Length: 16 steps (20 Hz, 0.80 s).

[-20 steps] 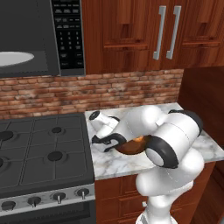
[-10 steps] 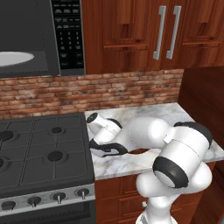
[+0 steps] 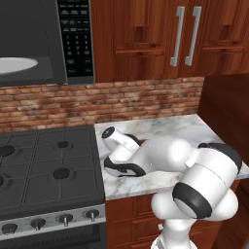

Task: Remove the tangerine from the bowl and place it on the small plate. Then place the bowl with only the shrimp in the microwave, close the door, and press the start button to microwave the shrimp.

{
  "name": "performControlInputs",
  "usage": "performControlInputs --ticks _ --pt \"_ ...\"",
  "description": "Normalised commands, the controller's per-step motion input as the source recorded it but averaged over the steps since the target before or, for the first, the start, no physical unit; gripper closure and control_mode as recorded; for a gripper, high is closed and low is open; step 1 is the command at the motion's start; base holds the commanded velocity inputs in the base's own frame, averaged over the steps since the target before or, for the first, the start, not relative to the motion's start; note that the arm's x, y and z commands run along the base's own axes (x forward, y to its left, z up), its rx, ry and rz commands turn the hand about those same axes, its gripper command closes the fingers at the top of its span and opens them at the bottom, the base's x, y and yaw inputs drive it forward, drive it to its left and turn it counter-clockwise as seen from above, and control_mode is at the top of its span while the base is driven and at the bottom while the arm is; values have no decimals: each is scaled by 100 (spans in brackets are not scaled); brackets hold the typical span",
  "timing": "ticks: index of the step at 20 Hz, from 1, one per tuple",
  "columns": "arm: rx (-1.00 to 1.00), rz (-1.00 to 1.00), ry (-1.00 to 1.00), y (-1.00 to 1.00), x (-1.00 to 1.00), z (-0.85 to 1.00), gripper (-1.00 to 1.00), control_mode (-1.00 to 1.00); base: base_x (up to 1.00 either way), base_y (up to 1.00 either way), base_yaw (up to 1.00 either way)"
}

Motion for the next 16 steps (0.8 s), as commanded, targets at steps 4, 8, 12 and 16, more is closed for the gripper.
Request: performControlInputs --ticks 4,8,12,16 --pt "0 0 1 -3 0 -19 -100 -100 0 0 0" --pt "0 0 0 -3 0 -16 -100 -100 0 0 0" --pt "0 0 0 0 0 -7 -100 -100 0 0 0" --pt "0 0 0 -7 4 0 -100 -100 0 0 0"
